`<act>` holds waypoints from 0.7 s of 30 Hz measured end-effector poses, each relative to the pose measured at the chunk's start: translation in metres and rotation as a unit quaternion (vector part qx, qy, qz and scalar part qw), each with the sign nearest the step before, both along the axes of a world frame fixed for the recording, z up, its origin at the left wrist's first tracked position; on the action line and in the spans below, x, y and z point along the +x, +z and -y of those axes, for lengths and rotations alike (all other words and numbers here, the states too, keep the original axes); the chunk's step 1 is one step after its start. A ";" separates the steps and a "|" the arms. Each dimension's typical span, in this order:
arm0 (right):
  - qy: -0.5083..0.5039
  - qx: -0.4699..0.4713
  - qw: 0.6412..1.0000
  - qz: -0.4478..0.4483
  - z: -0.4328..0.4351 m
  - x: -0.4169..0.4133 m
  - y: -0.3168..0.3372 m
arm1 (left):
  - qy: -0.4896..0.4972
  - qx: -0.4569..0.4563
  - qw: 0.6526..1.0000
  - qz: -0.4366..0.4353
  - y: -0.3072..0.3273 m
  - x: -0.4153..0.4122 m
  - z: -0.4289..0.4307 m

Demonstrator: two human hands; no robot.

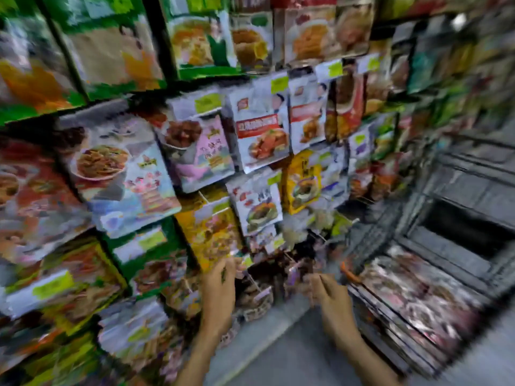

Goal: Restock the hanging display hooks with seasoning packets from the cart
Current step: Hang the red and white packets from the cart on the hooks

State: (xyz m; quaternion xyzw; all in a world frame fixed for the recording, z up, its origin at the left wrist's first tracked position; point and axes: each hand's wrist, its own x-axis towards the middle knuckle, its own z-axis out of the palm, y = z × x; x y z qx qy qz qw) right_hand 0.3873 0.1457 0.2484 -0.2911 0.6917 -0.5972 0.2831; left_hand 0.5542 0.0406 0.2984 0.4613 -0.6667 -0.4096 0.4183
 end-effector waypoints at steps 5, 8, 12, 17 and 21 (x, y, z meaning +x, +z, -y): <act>-0.086 0.119 0.989 -0.010 -0.090 -0.090 -0.051 | -0.139 0.104 0.982 0.070 -0.071 -0.107 -0.048; -0.149 0.164 0.975 -0.022 -0.121 -0.126 -0.067 | -0.199 0.134 0.965 0.108 -0.094 -0.162 -0.059; -0.220 0.204 0.954 0.003 -0.134 -0.170 -0.090 | -0.273 0.119 0.938 0.177 -0.119 -0.237 -0.059; -0.287 0.229 0.928 0.066 -0.120 -0.229 -0.129 | -0.366 0.092 0.892 0.250 -0.157 -0.327 -0.039; -0.329 0.258 0.903 0.100 -0.096 -0.280 -0.170 | -0.445 0.082 0.839 0.301 -0.200 -0.402 -0.016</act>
